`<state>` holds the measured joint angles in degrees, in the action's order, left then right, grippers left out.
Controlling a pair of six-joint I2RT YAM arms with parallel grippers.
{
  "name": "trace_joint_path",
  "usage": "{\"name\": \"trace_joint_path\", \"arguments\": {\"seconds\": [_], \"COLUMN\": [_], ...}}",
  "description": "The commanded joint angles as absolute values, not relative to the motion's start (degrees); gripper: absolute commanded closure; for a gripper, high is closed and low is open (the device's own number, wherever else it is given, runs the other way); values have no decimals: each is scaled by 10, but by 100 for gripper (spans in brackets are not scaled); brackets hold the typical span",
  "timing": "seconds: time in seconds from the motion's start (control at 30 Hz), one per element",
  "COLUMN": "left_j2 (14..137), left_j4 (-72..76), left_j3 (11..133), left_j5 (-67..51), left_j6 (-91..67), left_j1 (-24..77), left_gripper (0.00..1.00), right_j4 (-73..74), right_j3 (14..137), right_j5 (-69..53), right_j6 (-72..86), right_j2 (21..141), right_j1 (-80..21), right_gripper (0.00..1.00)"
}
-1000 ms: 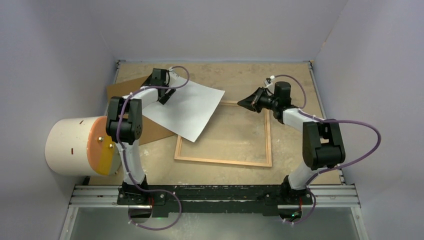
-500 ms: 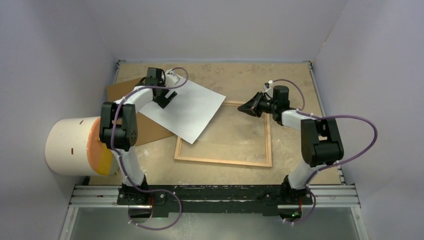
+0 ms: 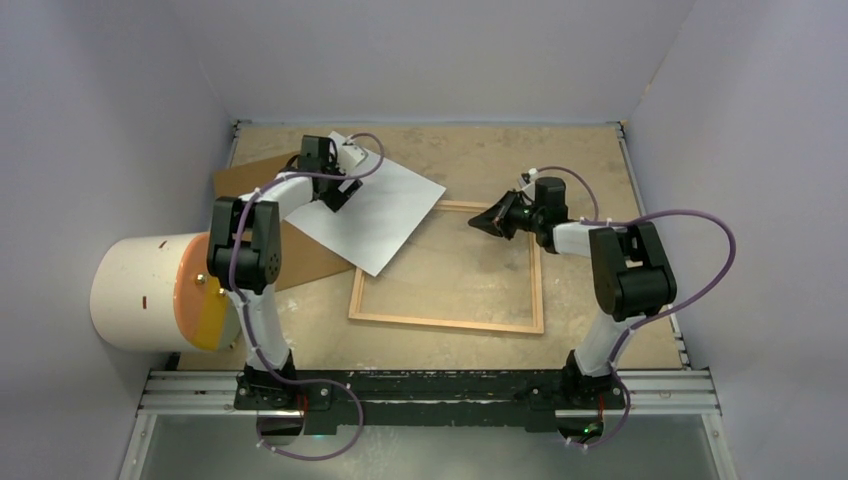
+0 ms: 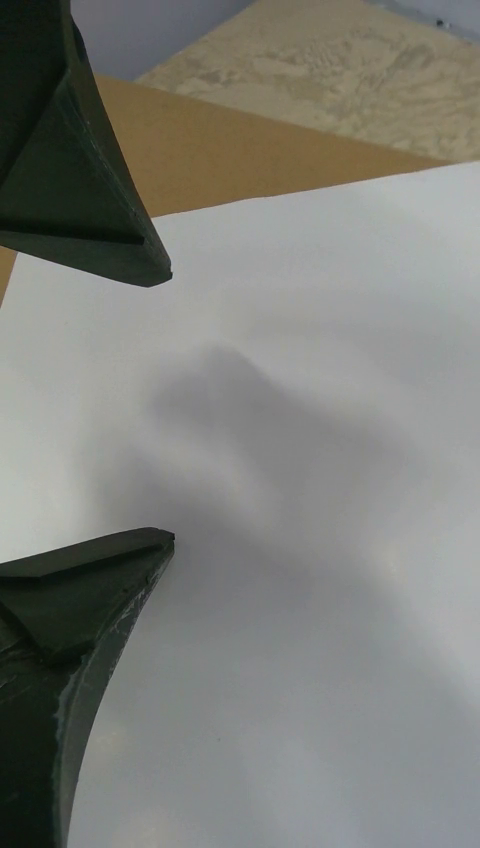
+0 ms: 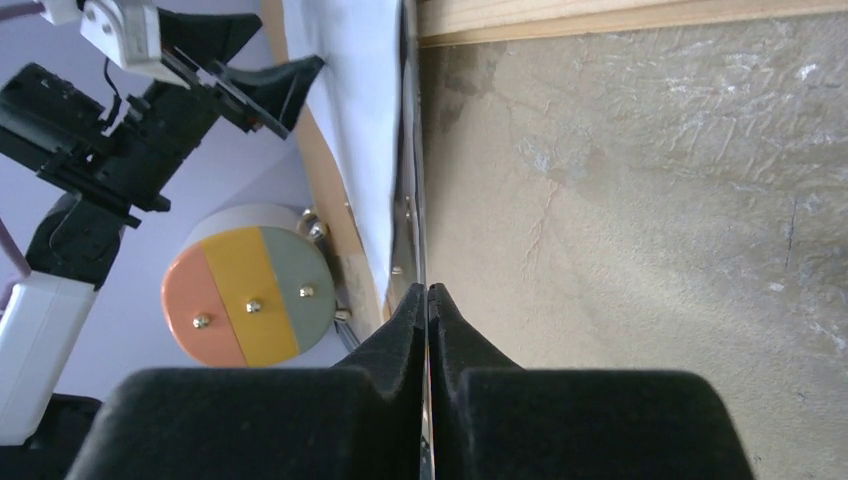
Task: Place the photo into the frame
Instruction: Adjust the photo frame item on the photo frame.
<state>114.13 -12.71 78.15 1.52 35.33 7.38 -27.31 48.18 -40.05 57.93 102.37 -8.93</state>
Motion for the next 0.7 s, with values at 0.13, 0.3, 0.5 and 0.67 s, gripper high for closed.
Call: {"name": "trace_joint_path", "arguments": {"seconds": [0.13,0.3,0.5,0.67], "left_j2": [1248,1288,1289,1229], "left_j4": [-107,-159,-216,-256], "left_j3": [862,911,922,897], "left_j5": [132,155,101,20], "left_j6": [254,157,55,43], "left_j1": [59,48,35,28], "left_gripper": [2,2,1,1], "right_j4": [-41,39,102,128], "right_j3": [530,521,515,514], "right_j5": [-396,-428,-452,-476], "right_j6": [445,399,346,317], "right_j2": [938,881,847,840], "right_j1": [-67,-32,-24,-24], "right_gripper": [100,100,100,100]}}
